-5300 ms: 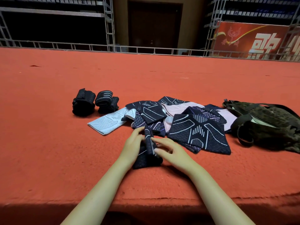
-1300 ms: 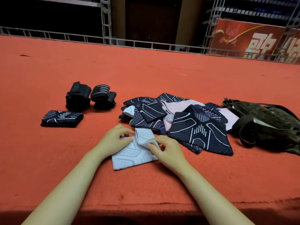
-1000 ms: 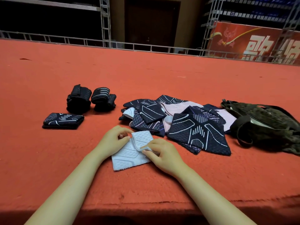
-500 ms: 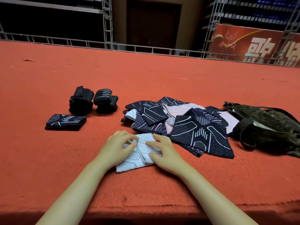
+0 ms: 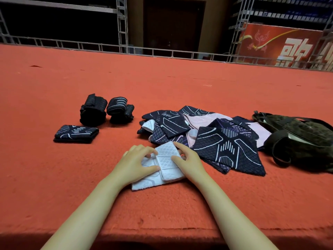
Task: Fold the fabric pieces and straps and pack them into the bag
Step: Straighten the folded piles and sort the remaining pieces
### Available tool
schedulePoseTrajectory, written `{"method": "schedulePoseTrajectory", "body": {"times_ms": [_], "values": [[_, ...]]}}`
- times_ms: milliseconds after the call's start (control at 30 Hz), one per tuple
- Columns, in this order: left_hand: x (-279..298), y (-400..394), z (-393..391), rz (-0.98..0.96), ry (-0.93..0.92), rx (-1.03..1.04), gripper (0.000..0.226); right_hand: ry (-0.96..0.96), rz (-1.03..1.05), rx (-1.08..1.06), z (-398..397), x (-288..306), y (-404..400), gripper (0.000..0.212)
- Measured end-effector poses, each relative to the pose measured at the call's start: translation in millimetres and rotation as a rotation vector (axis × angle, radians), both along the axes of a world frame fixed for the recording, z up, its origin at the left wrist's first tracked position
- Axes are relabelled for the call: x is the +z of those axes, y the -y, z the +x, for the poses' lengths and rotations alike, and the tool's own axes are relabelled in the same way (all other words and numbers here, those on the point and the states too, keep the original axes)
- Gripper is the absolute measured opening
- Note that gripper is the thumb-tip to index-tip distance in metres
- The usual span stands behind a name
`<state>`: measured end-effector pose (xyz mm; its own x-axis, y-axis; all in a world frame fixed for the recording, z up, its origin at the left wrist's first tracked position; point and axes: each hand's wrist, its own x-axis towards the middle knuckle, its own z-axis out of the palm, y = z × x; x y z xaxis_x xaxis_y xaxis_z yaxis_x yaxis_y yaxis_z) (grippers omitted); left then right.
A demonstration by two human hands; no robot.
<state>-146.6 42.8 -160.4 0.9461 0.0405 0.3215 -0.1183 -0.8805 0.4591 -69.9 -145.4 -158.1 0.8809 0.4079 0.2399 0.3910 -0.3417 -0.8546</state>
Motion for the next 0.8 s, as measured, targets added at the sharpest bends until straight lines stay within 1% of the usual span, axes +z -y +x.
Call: {"method": "schedulePoseTrajectory", "body": {"times_ms": [67, 167, 233, 300, 367, 433, 467, 500, 533, 600, 633, 667, 700, 733, 800], "values": [[0, 1, 1, -0.003, 0.069, -0.030, 0.048, -0.053, 0.143, -0.005, -3, 2, 1, 0.046], [-1, 5, 5, 0.008, 0.236, -0.051, 0.038, -0.144, 0.350, -0.012, -5, 5, -2, 0.044], [0, 10, 7, -0.015, 0.293, -0.052, 0.036, -0.207, 0.467, -0.030, -5, 8, -2, 0.042], [1, 17, 8, -0.090, 0.283, -0.095, 0.035, -0.272, 0.603, -0.026, -6, 12, -2, 0.037], [1, 20, 9, -0.169, 0.240, -0.170, 0.030, -0.334, 0.694, 0.004, -8, 16, -1, 0.030], [2, 20, 11, -0.235, 0.182, -0.198, 0.016, -0.449, 0.738, 0.124, -11, 18, -3, 0.025], [2, 19, 12, -0.291, 0.155, -0.179, 0.014, -0.489, 0.713, 0.185, -11, 15, -5, 0.027], [2, 18, 13, -0.389, 0.126, -0.152, 0.019, -0.484, 0.647, 0.221, -11, 13, -7, 0.032], [3, 17, 12, -0.532, 0.096, -0.124, 0.022, -0.422, 0.528, 0.218, -12, 10, -9, 0.036], [9, 18, 12, -0.809, 0.058, -0.070, 0.024, -0.210, 0.299, 0.177, -12, 4, -11, 0.035], [11, 20, 11, -0.872, 0.054, -0.048, 0.025, -0.122, 0.220, 0.169, -13, 2, -12, 0.036], [13, 20, 11, -0.877, 0.050, -0.033, 0.027, -0.056, 0.162, 0.178, -15, 0, -13, 0.037], [14, 20, 11, -0.840, 0.050, -0.027, 0.030, -0.009, 0.126, 0.191, -17, -1, -14, 0.037], [14, 20, 11, -0.776, 0.055, -0.023, 0.031, 0.021, 0.106, 0.205, -19, -2, -15, 0.035], [13, 14, 12, -0.680, 0.070, -0.004, 0.027, 0.060, 0.082, 0.215, -20, -4, -17, 0.034]]}}
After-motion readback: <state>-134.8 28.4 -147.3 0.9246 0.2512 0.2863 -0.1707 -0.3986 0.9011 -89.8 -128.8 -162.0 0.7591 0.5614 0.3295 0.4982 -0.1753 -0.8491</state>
